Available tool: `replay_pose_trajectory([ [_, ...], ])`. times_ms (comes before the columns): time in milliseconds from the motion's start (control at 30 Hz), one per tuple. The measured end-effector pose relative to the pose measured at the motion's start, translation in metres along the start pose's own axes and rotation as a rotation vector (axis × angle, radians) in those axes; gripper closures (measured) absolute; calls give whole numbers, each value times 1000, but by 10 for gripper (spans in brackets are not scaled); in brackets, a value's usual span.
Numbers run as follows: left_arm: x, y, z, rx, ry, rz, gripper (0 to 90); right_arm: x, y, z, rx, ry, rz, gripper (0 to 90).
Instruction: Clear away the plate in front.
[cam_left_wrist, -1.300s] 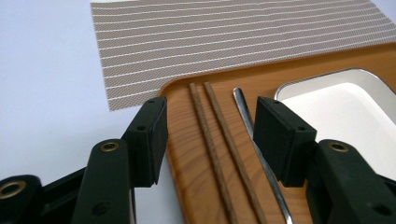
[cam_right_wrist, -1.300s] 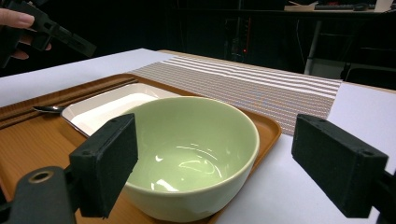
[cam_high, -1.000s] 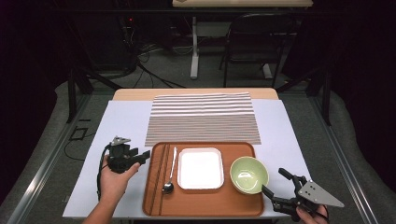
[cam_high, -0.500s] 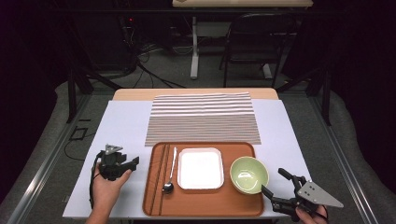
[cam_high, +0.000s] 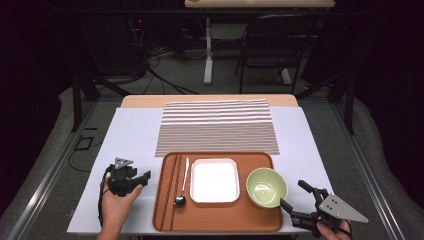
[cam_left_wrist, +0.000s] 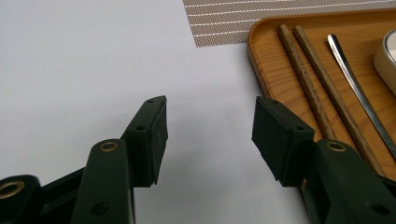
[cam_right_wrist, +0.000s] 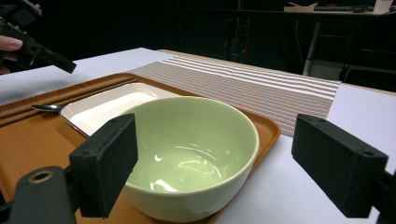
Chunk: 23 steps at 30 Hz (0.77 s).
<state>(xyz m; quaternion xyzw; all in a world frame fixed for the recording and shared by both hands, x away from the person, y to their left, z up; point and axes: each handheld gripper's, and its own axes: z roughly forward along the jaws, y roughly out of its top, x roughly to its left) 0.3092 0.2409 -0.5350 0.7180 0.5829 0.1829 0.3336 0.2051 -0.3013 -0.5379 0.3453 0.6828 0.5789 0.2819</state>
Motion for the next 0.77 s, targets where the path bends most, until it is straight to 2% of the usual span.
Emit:
replay_pose_trajectory([
  [233,-4,-2,-1,-11,9,17,451,0,0,1,1,2,0,142],
  [567,7,-6,-3,-21,19,-28,446,0,-1,1,1,2,-1,142],
  [767,11,-6,-4,-38,17,-53,411,-1,-1,2,4,-2,7,142],
])
